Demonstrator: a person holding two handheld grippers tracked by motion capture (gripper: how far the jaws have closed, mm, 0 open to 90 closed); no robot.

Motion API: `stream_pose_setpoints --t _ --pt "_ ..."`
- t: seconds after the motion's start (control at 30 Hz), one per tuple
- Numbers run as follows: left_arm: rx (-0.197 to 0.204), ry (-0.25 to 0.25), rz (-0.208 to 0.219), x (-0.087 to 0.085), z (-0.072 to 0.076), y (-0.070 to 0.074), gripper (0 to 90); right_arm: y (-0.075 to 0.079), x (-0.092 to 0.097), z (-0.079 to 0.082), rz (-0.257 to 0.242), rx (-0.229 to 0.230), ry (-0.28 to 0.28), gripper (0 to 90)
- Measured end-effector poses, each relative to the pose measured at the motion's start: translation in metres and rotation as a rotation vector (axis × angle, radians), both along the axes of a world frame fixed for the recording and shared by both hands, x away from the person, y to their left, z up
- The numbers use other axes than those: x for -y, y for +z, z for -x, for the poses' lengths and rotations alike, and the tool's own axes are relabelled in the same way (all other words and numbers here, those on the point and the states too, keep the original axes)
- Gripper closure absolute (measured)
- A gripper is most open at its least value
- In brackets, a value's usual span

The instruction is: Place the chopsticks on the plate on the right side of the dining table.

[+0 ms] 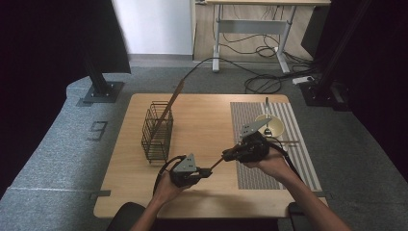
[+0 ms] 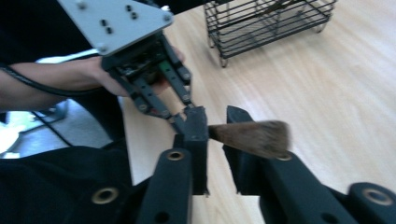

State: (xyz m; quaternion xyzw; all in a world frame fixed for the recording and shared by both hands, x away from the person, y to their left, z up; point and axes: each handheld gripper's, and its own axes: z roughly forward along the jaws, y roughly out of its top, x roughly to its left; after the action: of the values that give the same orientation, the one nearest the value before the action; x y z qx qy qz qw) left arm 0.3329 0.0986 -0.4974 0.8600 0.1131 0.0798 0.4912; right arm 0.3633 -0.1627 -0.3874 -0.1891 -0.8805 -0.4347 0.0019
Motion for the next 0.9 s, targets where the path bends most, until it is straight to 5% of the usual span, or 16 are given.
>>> stream_pose_setpoints --t 0.37,0.63,0.9 --pt "-0.017 -0.023 -0.04 0.004 -0.001 -0.005 85.1 0.003 -0.018 0.003 0.09 0.203 -0.118 36.0" --pt "-0.025 -0.018 -0.024 0.0 -0.002 -0.004 85.2 -0.001 -0.012 0.0 0.159 0.266 -0.19 30.3" --pt "-0.018 -0.019 -0.031 -0.001 -0.003 -0.005 85.1 -0.009 0.004 -0.006 0.178 0.267 -0.242 30.0"
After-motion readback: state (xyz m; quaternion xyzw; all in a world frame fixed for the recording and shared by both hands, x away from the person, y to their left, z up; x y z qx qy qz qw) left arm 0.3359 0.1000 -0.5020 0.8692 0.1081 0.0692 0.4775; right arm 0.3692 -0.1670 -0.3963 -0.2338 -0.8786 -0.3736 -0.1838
